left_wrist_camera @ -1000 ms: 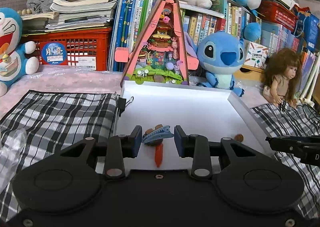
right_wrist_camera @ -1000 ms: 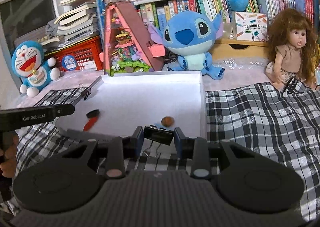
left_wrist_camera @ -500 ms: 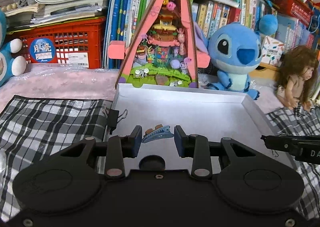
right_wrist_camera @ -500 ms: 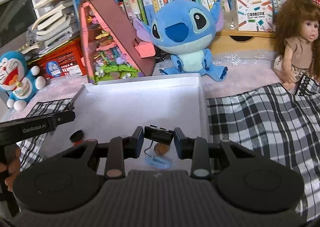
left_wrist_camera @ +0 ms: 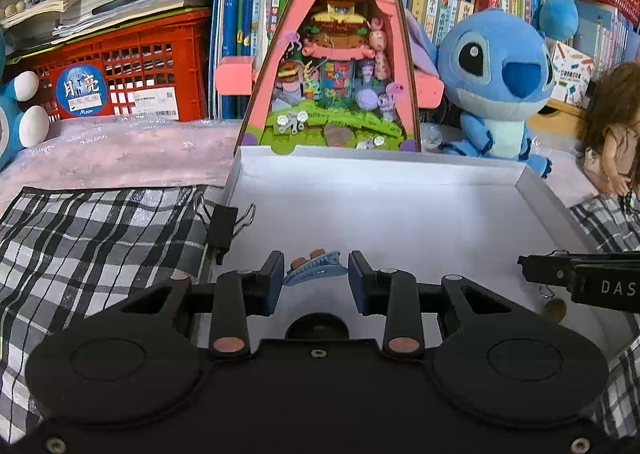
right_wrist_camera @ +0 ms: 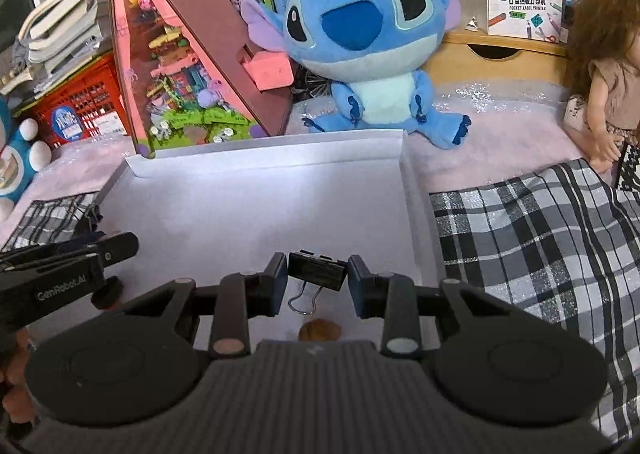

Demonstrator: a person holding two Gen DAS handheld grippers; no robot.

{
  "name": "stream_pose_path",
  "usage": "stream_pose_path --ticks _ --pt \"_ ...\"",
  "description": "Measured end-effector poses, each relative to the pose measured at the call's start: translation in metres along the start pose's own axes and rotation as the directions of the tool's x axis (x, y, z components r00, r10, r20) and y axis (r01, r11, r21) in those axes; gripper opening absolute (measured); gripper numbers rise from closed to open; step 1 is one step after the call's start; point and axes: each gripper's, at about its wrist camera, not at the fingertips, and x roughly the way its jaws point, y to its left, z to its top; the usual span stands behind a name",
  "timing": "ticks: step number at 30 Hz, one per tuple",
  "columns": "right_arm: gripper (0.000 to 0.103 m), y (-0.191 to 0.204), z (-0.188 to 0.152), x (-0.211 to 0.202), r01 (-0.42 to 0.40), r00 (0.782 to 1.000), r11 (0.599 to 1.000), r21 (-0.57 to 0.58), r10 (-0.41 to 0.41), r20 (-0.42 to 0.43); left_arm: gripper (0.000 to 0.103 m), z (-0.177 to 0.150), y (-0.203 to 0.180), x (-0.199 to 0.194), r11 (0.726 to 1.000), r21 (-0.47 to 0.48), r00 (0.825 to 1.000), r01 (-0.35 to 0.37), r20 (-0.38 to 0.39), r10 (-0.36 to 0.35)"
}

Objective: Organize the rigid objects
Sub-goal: 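Open the left tool to drop the blue clip while the right tool releases the binder clip, then withdraw both tools from the box back over the remaining items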

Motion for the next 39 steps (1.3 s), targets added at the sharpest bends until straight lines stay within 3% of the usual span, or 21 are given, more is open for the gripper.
stream_pose_path --ticks 11,14,15,23,34,39 --pt "0.04 -0.002 -0.005 0.003 0.0 1.0 1.0 -0.012 0.0 -0.001 0.034 -0.006 -0.001 0.0 1.0 0.024 1.0 -0.012 -0.003 0.012" --pt "0.044 -0.003 -0.005 -0.005 -0.008 1.0 1.0 -0.011 0.008 0.025 0.044 -0.006 0.0 -0.008 1.0 0.018 1.0 -0.008 0.016 0.008" --pt "0.055 -0.003 -0.005 -0.008 -0.01 0.999 1.0 -0.014 0.01 0.034 0.049 -0.006 0.001 -0.012 1.0 0.015 1.0 -0.007 0.023 0.007" --pt "0.068 -0.004 -0.014 -0.041 -0.023 0.994 0.998 -0.06 0.029 0.104 0.081 -0.014 -0.002 -0.054 0.999 0.045 0.995 0.004 0.097 -0.008" --pt "0.082 0.0 -0.043 -0.091 -0.055 0.979 0.986 -0.156 0.084 0.185 0.085 -0.044 -0.004 -0.106 0.996 0.074 0.989 0.055 0.135 -0.065" --pt "0.084 0.001 -0.061 -0.109 -0.072 0.973 0.98 -0.185 0.11 0.205 0.085 -0.064 -0.009 -0.123 0.994 0.1 0.987 0.053 0.149 -0.068"
